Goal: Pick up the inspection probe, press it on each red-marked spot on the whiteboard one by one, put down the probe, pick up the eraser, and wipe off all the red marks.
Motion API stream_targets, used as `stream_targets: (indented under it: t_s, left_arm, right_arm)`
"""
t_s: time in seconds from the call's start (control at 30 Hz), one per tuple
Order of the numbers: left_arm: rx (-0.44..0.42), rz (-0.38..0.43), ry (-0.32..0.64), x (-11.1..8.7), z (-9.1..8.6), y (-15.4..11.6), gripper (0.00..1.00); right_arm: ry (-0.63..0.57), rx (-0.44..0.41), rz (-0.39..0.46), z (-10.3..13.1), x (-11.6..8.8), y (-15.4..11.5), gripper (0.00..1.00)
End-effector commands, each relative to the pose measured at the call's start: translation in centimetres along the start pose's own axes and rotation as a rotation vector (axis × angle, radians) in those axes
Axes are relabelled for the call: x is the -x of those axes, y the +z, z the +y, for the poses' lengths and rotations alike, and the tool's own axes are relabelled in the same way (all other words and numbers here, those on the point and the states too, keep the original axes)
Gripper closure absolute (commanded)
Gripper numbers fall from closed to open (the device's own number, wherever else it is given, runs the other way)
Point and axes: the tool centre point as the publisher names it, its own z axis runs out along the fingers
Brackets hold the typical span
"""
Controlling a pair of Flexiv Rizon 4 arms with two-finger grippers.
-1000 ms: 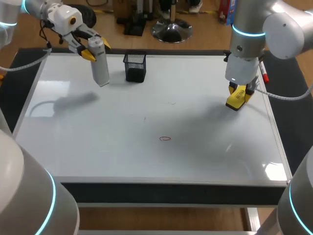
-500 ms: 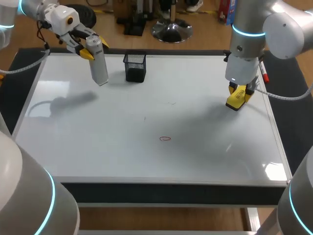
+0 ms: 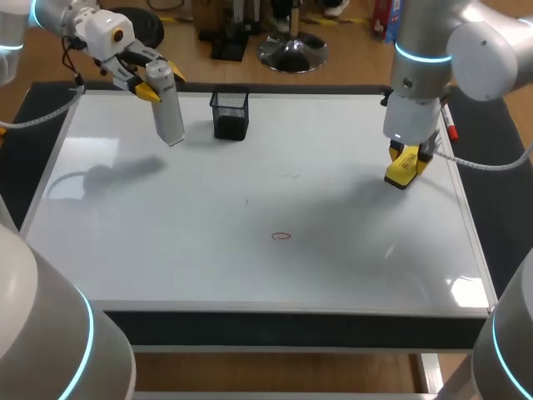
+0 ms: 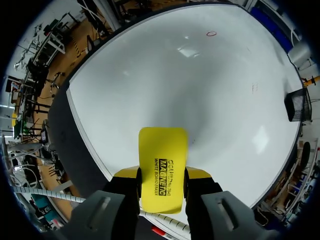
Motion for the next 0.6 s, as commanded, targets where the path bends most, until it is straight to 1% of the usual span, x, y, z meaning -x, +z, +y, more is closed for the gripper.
stream_targets:
  t_s: [0.03, 0.33, 0.37, 0.6]
  left_arm:
    - [-0.022, 0.099, -0.001, 0.6, 0.4, -0.8, 1.0]
    - [-0.022, 0.099, -0.001, 0.6, 0.4, -0.8, 1.0]
    - [-0.022, 0.099, -0.001, 0.6, 0.4, -0.8, 1.0]
    - [-0.022, 0.099, -0.001, 0.6, 0.4, -0.8, 1.0]
  right_arm:
    - [-0.029, -0.032, 0.016, 2.1, 0.4, -0.6, 1.0]
    - [-0.156, -0.071, 0.052, 8.4, 2.7, -1.3, 1.0]
    - [-0.175, -0.067, 0.047, 9.0, 3.0, -1.4, 1.0]
    - [-0.291, -0.088, 0.096, 13.7, 5.9, -1.2, 1.0]
